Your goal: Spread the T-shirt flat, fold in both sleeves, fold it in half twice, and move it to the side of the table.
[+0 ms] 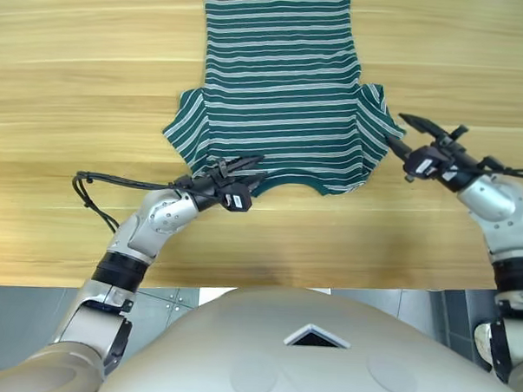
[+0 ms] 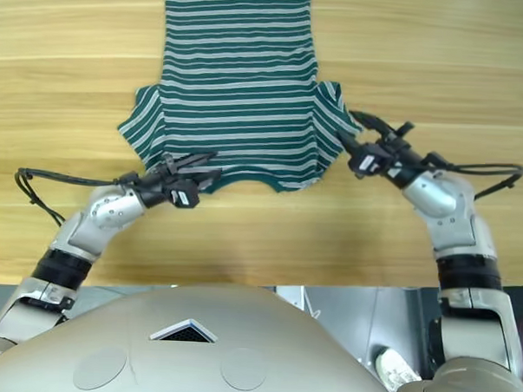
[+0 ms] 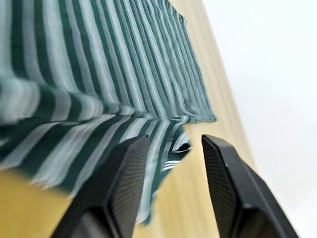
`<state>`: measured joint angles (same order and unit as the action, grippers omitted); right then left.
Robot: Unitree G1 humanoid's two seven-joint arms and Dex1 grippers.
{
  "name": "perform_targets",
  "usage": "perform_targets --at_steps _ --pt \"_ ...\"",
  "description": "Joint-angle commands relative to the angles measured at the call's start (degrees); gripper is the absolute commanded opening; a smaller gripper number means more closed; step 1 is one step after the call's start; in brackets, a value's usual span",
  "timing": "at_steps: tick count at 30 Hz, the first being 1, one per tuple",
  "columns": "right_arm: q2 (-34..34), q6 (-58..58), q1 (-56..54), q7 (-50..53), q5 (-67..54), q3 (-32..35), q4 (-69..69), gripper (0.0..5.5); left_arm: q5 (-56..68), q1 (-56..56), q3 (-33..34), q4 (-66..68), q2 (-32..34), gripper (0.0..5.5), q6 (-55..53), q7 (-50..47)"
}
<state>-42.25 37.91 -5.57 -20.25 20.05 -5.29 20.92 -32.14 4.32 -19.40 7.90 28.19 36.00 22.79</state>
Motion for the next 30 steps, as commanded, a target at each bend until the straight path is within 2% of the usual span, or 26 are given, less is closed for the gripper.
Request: perform_targets --at_steps 1,8,15,19,27,30 --pt "1.52 -2.57 -4.34 3.10 5.10 -1.94 3.02 1.96 -3.26 4.70 -1.72 1.89 5.14 1.74 -2.52 1.79" --pt "3.39 -4.28 -8.68 6.92 10.00 -5.72 9.65 1.96 0.67 11.13 -0.69 -2.05 9.53 1.74 -4.03 2.19" --pt "3.64 -5.07 -9.45 10.48 14.20 -10.07 19.34 1.96 1.47 12.84 -0.36 -3.50 10.47 1.74 -5.73 1.35" --pt "2.13 -5.00 -9.21 11.44 13.83 -10.46 23.69 1.96 1.77 13.47 -0.78 -4.25 10.52 1.74 -5.96 1.50" --pt "1.24 -4.13 -8.98 12.52 11.22 -9.28 21.92 1.96 1.98 14.36 -1.23 -4.44 11.57 1.74 -5.80 1.72" --pt "0.48 -2.72 -8.13 13.95 10.32 -8.08 17.96 1.96 2.98 15.07 1.18 -6.09 12.61 1.74 -5.27 0.29"
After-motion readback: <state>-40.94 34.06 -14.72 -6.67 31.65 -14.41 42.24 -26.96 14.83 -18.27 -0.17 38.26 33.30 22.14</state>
